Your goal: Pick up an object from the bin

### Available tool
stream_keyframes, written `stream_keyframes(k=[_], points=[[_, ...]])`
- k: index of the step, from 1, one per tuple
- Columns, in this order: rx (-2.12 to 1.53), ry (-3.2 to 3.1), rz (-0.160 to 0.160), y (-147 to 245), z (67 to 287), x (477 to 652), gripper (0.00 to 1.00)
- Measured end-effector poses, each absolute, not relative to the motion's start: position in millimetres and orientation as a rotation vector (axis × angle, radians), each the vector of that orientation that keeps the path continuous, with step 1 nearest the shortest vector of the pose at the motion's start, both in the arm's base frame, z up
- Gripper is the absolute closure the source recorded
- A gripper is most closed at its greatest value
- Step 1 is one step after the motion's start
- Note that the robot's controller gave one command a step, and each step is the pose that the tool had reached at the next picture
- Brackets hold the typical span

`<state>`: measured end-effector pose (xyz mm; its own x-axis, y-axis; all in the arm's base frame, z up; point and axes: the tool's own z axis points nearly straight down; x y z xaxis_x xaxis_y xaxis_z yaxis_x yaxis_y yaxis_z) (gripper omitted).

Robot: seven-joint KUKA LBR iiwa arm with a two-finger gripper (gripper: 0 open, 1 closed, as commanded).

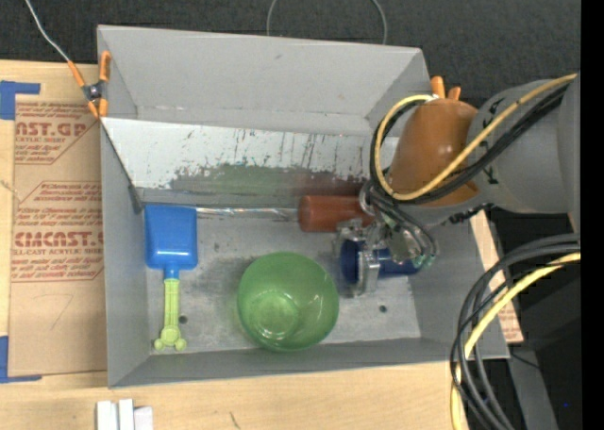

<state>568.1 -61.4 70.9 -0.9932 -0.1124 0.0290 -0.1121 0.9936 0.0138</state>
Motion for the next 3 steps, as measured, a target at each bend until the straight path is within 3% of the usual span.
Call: stream_keyframes(k=[3], points=[[0.174,-3.107,-0.019,-61.4,70.9,568.2,1.0]])
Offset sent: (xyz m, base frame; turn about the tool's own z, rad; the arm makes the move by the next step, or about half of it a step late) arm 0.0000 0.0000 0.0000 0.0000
